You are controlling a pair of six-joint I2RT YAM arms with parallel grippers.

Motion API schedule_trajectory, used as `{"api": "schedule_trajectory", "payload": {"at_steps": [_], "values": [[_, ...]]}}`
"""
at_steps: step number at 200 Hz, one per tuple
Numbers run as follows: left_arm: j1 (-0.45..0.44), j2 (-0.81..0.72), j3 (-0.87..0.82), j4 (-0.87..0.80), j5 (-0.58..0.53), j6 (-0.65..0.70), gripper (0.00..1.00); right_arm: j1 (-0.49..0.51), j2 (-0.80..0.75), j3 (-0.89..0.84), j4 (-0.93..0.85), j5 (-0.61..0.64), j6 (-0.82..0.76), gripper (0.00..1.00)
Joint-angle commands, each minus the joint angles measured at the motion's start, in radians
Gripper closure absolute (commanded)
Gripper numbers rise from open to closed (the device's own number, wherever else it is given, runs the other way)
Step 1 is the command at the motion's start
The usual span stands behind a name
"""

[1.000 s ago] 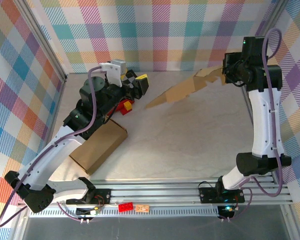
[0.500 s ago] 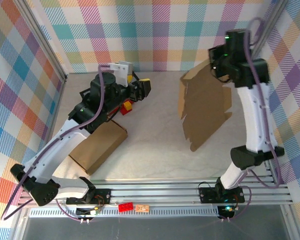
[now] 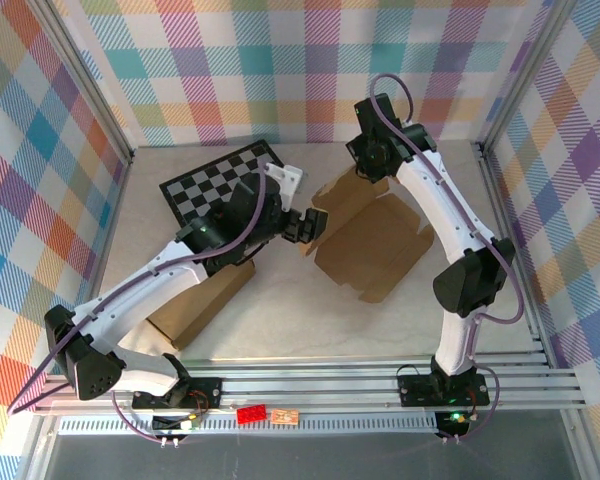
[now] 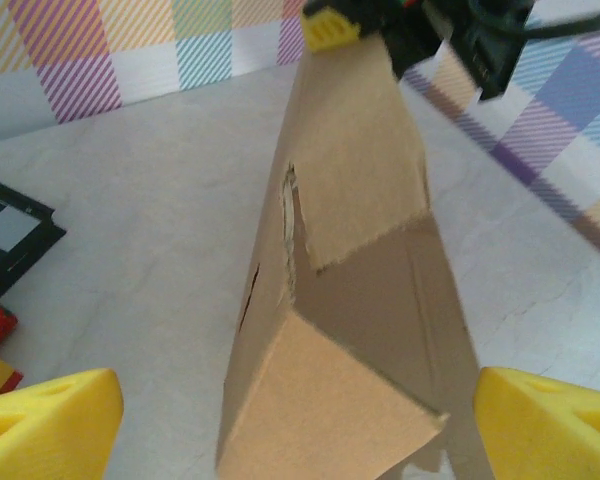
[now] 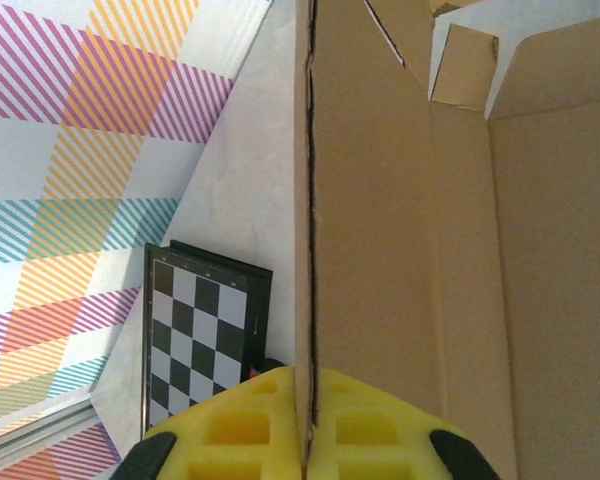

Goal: Fold the paper box

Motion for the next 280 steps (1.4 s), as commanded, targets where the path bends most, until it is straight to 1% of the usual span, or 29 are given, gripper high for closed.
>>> {"api": "schedule_trajectory", "payload": {"at_steps": [1, 13, 25, 37, 64, 88, 114, 123, 134, 162, 166, 188, 196, 207, 210, 218, 221, 231, 250, 266, 280], "values": [[-0.024, 0.016, -0.036, 0.032, -0.136, 0.058, 0.09, 0.005, 0.003, -0.017, 0.032, 0.009, 0.028, 1.0], [-0.037, 0.036, -0.038, 0.022, -0.209, 0.073, 0.09, 0.006, 0.008, -0.017, 0.028, 0.006, 0.028, 1.0], [-0.041, 0.056, -0.039, 0.023, -0.239, 0.086, 0.09, 0.007, 0.011, -0.019, 0.025, 0.004, 0.031, 1.0], [-0.047, 0.072, -0.038, 0.035, -0.24, 0.097, 0.07, 0.008, 0.011, -0.019, 0.025, 0.003, 0.031, 1.0], [-0.062, 0.109, -0.024, 0.054, -0.265, 0.113, 0.07, 0.01, 0.008, -0.021, 0.018, 0.001, 0.03, 1.0], [-0.062, 0.149, 0.01, 0.054, -0.318, 0.137, 0.09, 0.016, -0.001, -0.033, 0.018, -0.005, 0.03, 1.0], [-0.062, 0.166, 0.025, 0.09, -0.331, 0.191, 0.12, 0.024, -0.017, -0.067, 0.032, -0.006, 0.029, 1.0], [-0.062, 0.173, 0.033, 0.089, -0.33, 0.204, 0.16, 0.025, -0.022, -0.078, 0.034, -0.006, 0.032, 1.0], [-0.061, 0.181, 0.039, 0.089, -0.321, 0.218, 0.24, 0.028, -0.028, -0.088, 0.036, -0.006, 0.034, 1.0], [-0.062, 0.184, 0.026, 0.101, -0.299, 0.238, 0.6, 0.029, -0.048, -0.113, 0.045, -0.012, 0.041, 1.0], [-0.061, 0.182, 0.022, 0.102, -0.3, 0.239, 0.64, 0.029, -0.051, -0.117, 0.047, -0.014, 0.043, 1.0], [-0.061, 0.175, 0.003, 0.105, -0.295, 0.253, 0.91, 0.028, -0.062, -0.118, 0.053, -0.032, 0.043, 1.0], [-0.062, 0.172, -0.003, 0.108, -0.289, 0.264, 1.0, 0.027, -0.066, -0.118, 0.052, -0.049, 0.047, 1.0], [-0.062, 0.168, -0.014, 0.118, -0.29, 0.282, 1.0, 0.022, -0.072, -0.126, 0.056, -0.09, 0.057, 1.0], [-0.062, 0.166, -0.017, 0.121, -0.289, 0.286, 1.0, 0.019, -0.075, -0.132, 0.061, -0.116, 0.057, 0.99], [-0.061, 0.159, -0.031, 0.122, -0.291, 0.299, 1.0, 0.006, -0.084, -0.15, 0.077, -0.174, 0.054, 0.92], [-0.061, 0.156, -0.035, 0.156, -0.29, 0.305, 1.0, 0.0, -0.09, -0.157, 0.085, -0.195, 0.054, 0.9], [-0.06, 0.142, -0.056, 0.18, -0.279, 0.323, 1.0, -0.022, -0.107, -0.193, 0.115, -0.274, 0.056, 0.82], [-0.055, 0.123, -0.078, 0.206, -0.25, 0.345, 1.0, -0.071, -0.135, -0.256, 0.163, -0.426, 0.075, 0.71], [-0.051, 0.119, -0.082, 0.204, -0.235, 0.355, 1.0, -0.108, -0.14, -0.283, 0.182, -0.544, 0.084, 0.7], [-0.046, 0.122, -0.081, 0.202, -0.221, 0.36, 1.0, -0.131, -0.139, -0.289, 0.181, -0.622, 0.089, 0.7]]}}
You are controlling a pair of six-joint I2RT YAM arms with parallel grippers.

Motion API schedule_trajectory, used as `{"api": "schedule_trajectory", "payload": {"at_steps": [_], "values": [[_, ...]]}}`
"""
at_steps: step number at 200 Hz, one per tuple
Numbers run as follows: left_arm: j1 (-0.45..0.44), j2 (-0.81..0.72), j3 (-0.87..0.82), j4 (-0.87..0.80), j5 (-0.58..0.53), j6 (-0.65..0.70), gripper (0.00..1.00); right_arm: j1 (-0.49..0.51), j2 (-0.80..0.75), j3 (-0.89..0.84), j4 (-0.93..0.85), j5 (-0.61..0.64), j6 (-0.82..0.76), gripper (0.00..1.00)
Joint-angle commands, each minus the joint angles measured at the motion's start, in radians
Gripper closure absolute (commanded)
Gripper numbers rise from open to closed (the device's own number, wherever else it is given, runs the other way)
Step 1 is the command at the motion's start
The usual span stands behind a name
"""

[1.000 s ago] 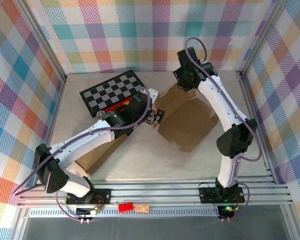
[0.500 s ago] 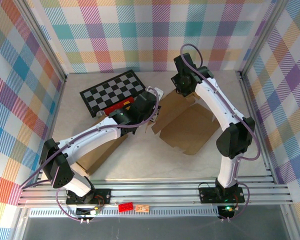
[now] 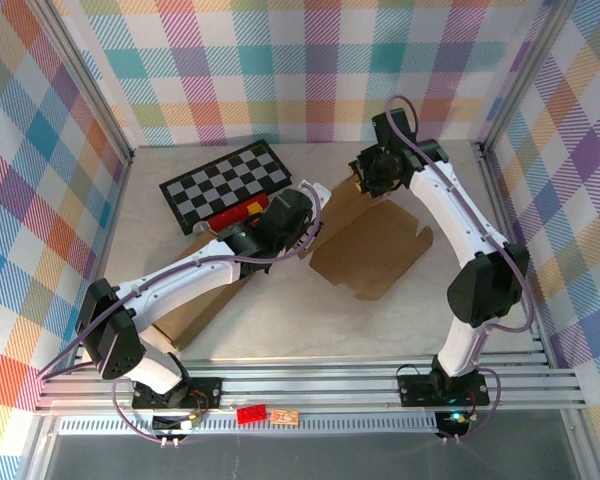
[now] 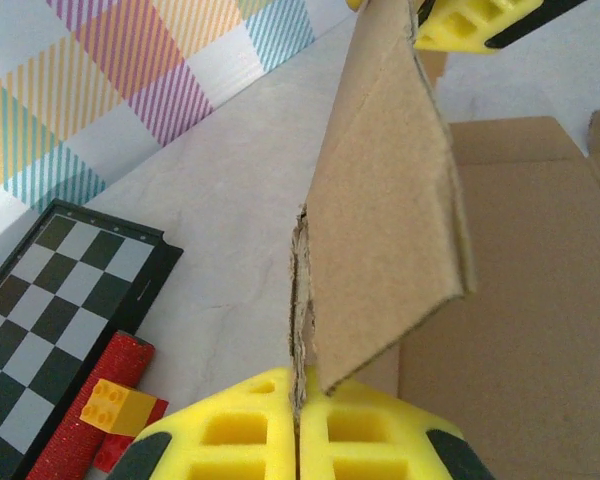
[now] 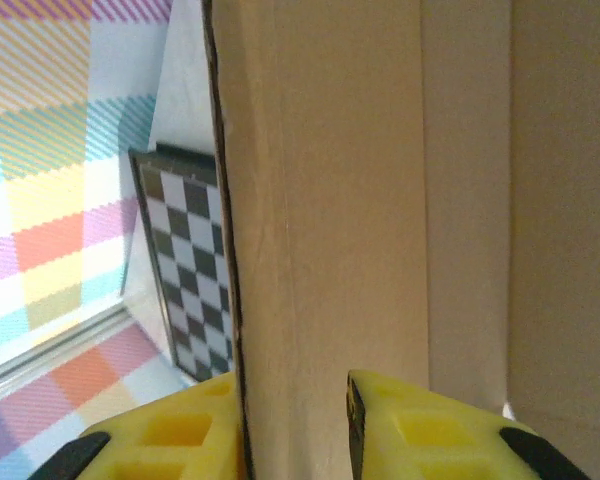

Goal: Fold the paper box

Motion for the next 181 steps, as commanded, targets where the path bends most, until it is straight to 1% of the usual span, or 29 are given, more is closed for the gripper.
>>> {"api": "schedule_trajectory", "payload": {"at_steps": [1, 23, 41, 55, 76, 109, 123, 154, 171, 181], "values": [[0.009, -0.032, -0.007, 0.035, 0.038, 0.038, 1.0, -0.043, -0.026, -0.017, 0.042, -0.236, 0.022, 0.7], [0.012, -0.03, -0.005, 0.034, 0.049, 0.042, 1.0, -0.062, -0.026, -0.032, 0.065, -0.291, 0.033, 0.71], [0.016, -0.027, -0.003, 0.035, 0.052, 0.041, 1.0, -0.073, 0.003, -0.014, 0.039, -0.318, 0.018, 0.71], [0.019, -0.026, -0.001, 0.035, 0.056, 0.041, 1.0, -0.08, 0.019, -0.002, 0.012, -0.316, -0.005, 0.72], [0.019, -0.024, 0.002, 0.031, 0.061, 0.041, 1.0, -0.092, 0.025, -0.016, 0.037, -0.322, -0.009, 0.75], [0.019, -0.029, 0.0, 0.03, 0.058, 0.037, 1.0, -0.096, 0.054, 0.001, 0.03, -0.323, -0.021, 0.75], [0.022, -0.03, 0.0, 0.028, 0.059, 0.037, 1.0, -0.096, 0.058, -0.001, 0.036, -0.322, -0.023, 0.8], [0.024, -0.034, -0.002, 0.025, 0.059, 0.037, 1.0, -0.096, 0.047, -0.009, 0.041, -0.292, -0.031, 0.87], [0.025, -0.037, -0.003, 0.022, 0.061, 0.034, 1.0, -0.096, 0.037, -0.02, 0.048, -0.282, -0.027, 0.87], [0.028, -0.038, -0.006, 0.022, 0.062, 0.035, 1.0, -0.097, 0.031, -0.027, 0.051, -0.278, -0.024, 0.86]]}}
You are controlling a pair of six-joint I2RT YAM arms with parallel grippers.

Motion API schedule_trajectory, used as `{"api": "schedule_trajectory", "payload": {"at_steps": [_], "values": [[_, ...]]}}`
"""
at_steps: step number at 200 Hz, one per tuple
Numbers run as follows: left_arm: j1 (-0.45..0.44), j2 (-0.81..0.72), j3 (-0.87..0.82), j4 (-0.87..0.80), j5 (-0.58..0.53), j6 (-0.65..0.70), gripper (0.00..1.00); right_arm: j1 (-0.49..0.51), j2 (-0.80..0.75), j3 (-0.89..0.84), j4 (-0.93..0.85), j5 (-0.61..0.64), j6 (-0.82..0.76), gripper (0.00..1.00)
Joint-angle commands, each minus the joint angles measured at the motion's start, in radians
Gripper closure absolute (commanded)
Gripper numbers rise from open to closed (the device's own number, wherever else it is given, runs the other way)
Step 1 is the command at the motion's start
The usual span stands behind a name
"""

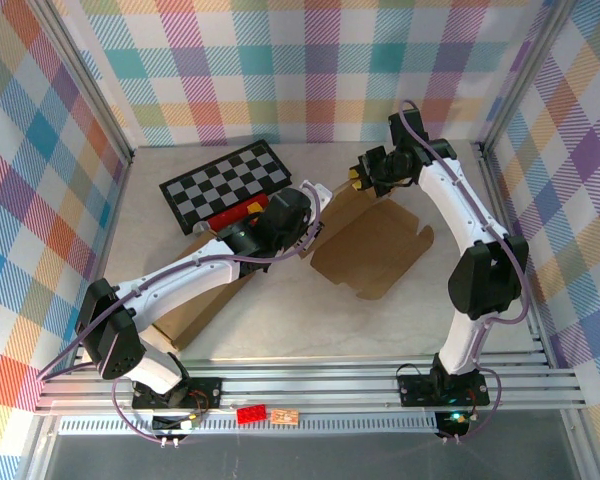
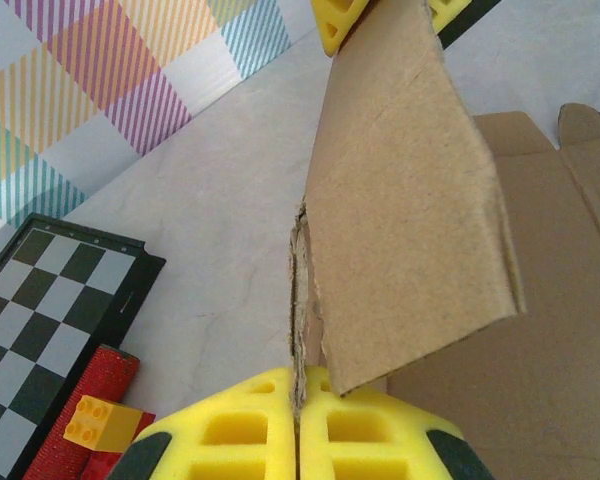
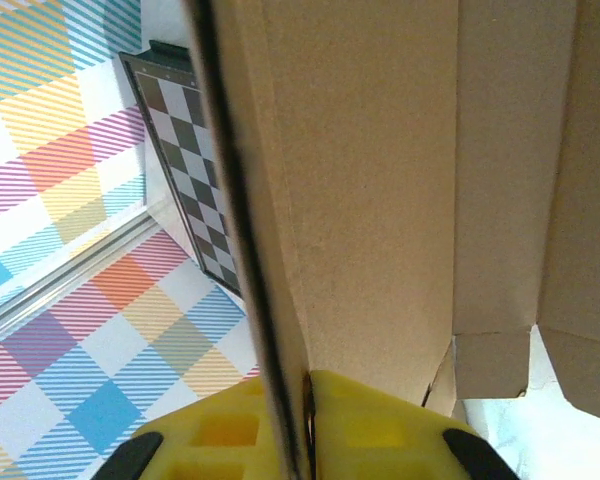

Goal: Fold the paper box

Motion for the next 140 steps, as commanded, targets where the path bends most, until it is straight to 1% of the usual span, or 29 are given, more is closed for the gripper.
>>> {"api": "schedule_trajectory", "payload": {"at_steps": [1, 20, 28, 57, 82, 92, 112, 140], "values": [[0.013, -0.038, -0.004, 0.013, 0.011, 0.013, 1.0, -0.009, -0.019, -0.006, 0.018, 0.016, -0.003, 0.86], [0.014, -0.042, -0.006, 0.01, 0.015, 0.011, 1.0, -0.008, -0.035, -0.014, 0.022, 0.024, -0.002, 0.79], [0.016, -0.043, -0.006, 0.01, 0.018, 0.01, 1.0, -0.009, -0.042, -0.016, 0.023, 0.028, -0.002, 0.78], [0.016, -0.044, -0.007, 0.007, 0.022, 0.01, 1.0, -0.008, -0.054, -0.015, 0.033, 0.033, -0.002, 0.77], [0.016, -0.041, -0.002, 0.002, 0.029, 0.01, 1.0, -0.009, -0.05, -0.016, 0.034, 0.026, -0.002, 0.79], [0.017, -0.04, -0.001, -0.001, 0.031, 0.008, 1.0, -0.008, -0.056, -0.018, 0.034, 0.029, -0.001, 0.79], [0.017, -0.041, -0.004, -0.001, 0.034, 0.004, 1.0, -0.012, -0.068, -0.018, 0.041, 0.037, 0.0, 0.74], [0.016, -0.043, -0.007, -0.001, 0.036, 0.004, 1.0, -0.017, -0.074, -0.017, 0.046, 0.034, 0.0, 0.75]]}}
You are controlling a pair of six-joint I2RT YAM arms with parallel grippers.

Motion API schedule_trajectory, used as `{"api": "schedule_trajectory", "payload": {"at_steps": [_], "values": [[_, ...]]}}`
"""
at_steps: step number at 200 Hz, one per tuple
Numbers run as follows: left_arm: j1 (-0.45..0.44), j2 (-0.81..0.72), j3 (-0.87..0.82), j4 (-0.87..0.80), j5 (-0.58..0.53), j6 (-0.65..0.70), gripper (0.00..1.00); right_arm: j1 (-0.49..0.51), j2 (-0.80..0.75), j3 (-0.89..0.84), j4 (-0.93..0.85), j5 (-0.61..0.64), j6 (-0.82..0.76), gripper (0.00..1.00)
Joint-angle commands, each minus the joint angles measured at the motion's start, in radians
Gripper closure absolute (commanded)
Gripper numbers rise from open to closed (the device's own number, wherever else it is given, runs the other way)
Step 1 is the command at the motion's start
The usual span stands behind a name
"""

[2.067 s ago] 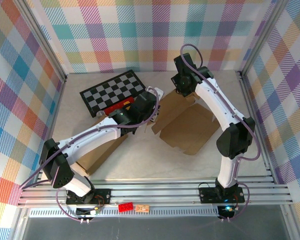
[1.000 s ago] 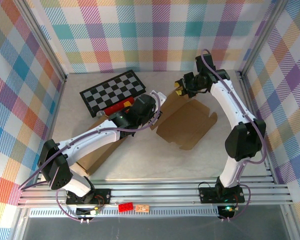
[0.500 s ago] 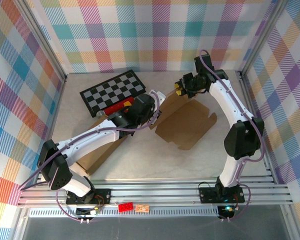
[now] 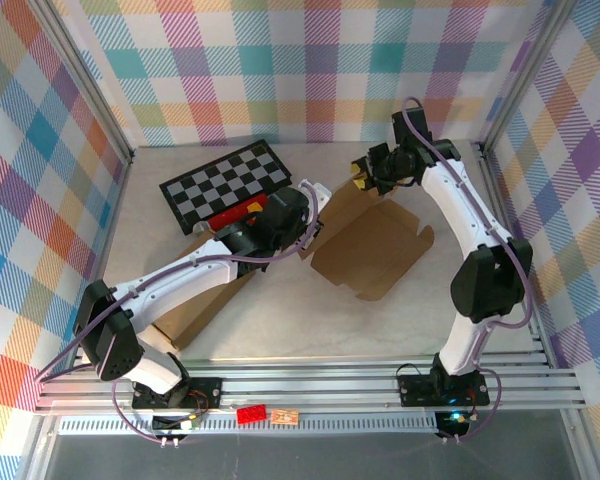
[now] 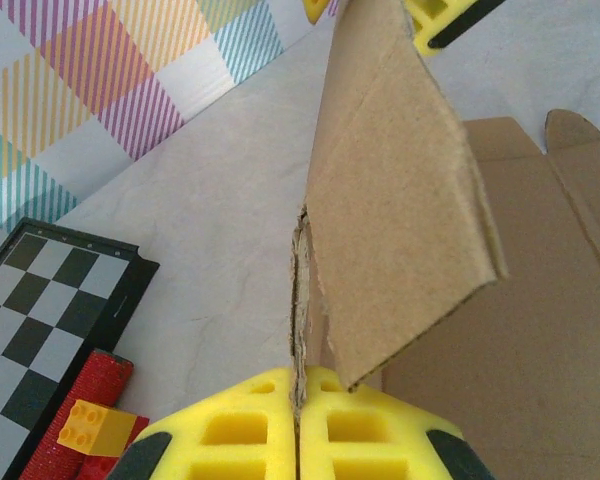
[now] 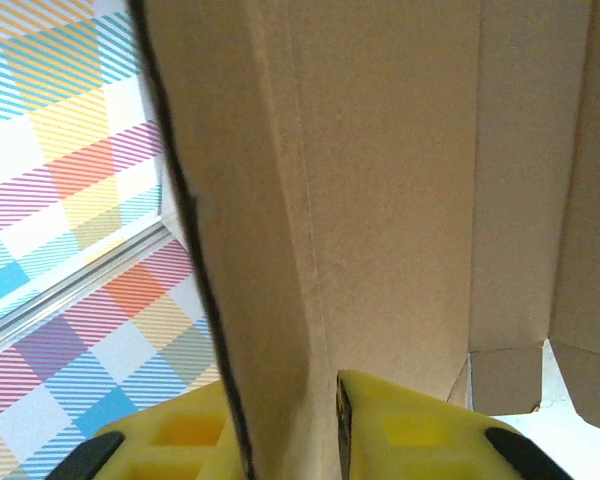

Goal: Fold the paper box

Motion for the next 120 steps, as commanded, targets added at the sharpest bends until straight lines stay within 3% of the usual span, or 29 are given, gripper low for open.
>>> {"api": "schedule_trajectory", "payload": {"at_steps": [1, 36, 105, 120], "values": [[0.012, -0.032, -0.006, 0.0, 0.012, 0.003, 1.0, -0.011, -0.041, -0.006, 0.021, 0.002, 0.003, 0.75], [0.011, -0.026, 0.001, -0.001, 0.012, 0.005, 1.0, -0.01, -0.028, -0.021, 0.027, -0.019, 0.007, 0.84], [0.017, -0.033, -0.004, 0.0, 0.012, 0.004, 1.0, -0.01, 0.001, -0.02, 0.044, -0.02, 0.014, 0.78], [0.018, -0.033, -0.004, -0.001, 0.014, 0.003, 1.0, -0.01, 0.004, -0.014, 0.044, -0.016, 0.015, 0.84]]}}
